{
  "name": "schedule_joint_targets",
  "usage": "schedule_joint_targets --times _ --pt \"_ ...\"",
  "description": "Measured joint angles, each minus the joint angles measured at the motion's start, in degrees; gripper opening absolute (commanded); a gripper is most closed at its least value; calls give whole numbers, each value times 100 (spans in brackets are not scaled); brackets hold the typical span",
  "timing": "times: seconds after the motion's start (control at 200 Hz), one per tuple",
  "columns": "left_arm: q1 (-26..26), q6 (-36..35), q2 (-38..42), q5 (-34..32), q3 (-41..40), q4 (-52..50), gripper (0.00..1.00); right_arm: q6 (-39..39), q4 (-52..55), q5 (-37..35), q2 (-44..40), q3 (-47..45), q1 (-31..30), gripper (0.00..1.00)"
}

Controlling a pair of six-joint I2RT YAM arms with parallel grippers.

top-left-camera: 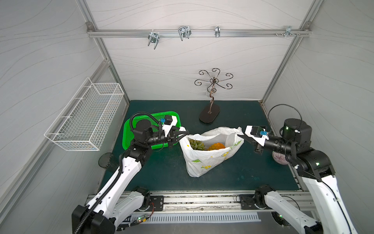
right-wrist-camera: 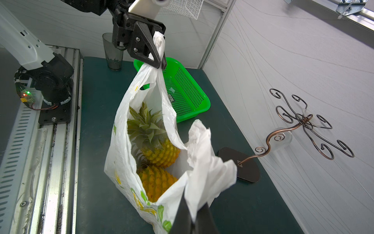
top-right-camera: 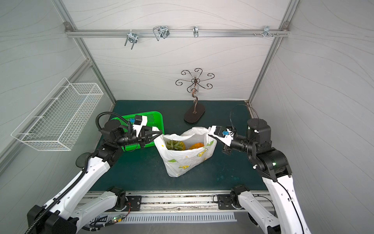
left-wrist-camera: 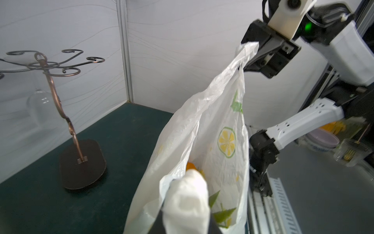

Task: Place the pineapple into a plastic bag & tie a knot
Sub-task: Cross the plastic bag at the center of the board.

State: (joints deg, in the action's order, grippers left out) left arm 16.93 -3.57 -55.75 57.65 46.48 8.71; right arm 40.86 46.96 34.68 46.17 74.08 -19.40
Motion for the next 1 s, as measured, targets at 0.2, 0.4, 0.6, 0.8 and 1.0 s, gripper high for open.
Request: schedule_joint_targets --times 0.2,0.4,0.6,0.8,1.0 --pt "0 -391 -46 -127 264 -483 0 -170 -2 -308 -181 -48 2 64" --pt "0 -1003 -79 -348 581 -1139 0 -210 389 -1082 -737 -33 2 77" --pt "0 -1698 -105 -417 868 -1797 0 -197 804 -2413 -1296 -13 0 79" --pt "0 -2192 -105 -431 979 -2155 0 -162 852 -2706 -498 -17 22 80" --pt "4 -2389 -103 -431 999 -2229 0 -219 557 -1128 553 188 192 65"
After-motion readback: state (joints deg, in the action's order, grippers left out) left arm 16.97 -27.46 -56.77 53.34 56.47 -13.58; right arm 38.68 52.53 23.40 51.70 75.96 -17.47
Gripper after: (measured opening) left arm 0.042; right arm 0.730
